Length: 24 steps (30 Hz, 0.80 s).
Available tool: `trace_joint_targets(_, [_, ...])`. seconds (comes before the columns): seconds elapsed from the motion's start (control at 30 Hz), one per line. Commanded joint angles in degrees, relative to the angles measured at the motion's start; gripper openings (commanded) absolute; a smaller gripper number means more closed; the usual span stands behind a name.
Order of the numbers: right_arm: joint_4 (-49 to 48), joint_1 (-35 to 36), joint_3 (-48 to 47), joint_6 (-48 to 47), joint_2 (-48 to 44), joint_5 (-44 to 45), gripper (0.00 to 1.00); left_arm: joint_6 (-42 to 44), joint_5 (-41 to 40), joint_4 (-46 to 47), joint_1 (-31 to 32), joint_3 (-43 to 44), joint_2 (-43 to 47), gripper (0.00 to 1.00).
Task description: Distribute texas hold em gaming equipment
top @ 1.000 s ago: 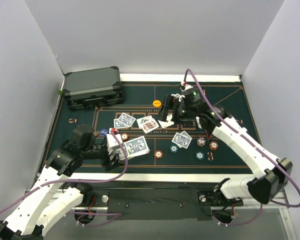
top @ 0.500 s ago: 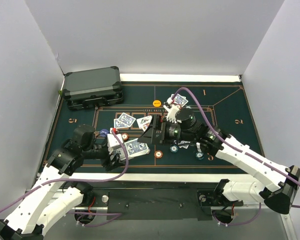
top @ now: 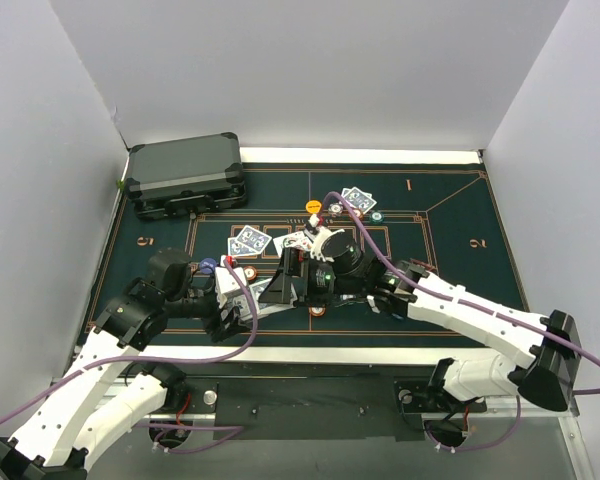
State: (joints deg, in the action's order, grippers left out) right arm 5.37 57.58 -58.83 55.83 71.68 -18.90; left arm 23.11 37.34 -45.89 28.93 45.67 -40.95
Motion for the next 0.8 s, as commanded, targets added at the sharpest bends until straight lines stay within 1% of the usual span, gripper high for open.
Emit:
trace_joint_targets(0.0, [-2.3, 0.2, 0.6, 0.6, 0.7, 2.4, 0.99, -0.4, 0.8, 2.7, 0.0, 1.7, 0.3, 0.0])
trace_joint_targets(0.1, [-3.7, -0.2, 1.5, 1.3, 1.2, 3.1, 0.98, -0.3, 1.0, 2.6, 0.0, 1.8, 0.3, 0.0])
trace_joint_targets(0.17, [-4.8, -0.5, 2.8, 2.3, 1.5, 3.1, 0.96, -0.4, 1.1, 2.7, 0.0, 1.9, 0.3, 0.0])
trace_joint_targets(0.2, [-7.2, -0.5, 3.4, 3.0, 1.7, 3.0, 0.95, -0.4, 1.2, 2.6, 0.0, 1.9, 0.3, 0.0])
trace_joint_targets(0.33, [-10.0, -0.6, 4.4, 4.8, 2.0, 2.9, 0.88, -0.4, 1.1, 2.6, 0.0, 2.0, 0.4, 0.0])
trace_joint_targets(0.43, [-11.9, -0.7, 4.9, 5.7, 2.1, 3.1, 0.78, -0.4, 1.2, 2.6, 0.0, 1.9, 0.4, 0.0])
trace_joint_targets(0.5, [-12.6, -0.9, 5.3, 6.1, 2.0, 3.2, 0.74, -0.5, 1.2, 2.6, 0.0, 1.9, 0.3, 0.0])
trace_joint_targets(0.67, [-13.2, -1.9, 6.9, 6.9, 0.9, 3.7, 0.68, -0.4, 1.1, 2.6, 0.0, 1.9, 0.3, 0.0])
trace_joint_targets(0.77, [-13.4, -2.6, 7.9, 7.1, -0.1, 3.8, 0.63, -0.5, 1.2, 2.6, 0.0, 1.9, 0.3, 0.0])
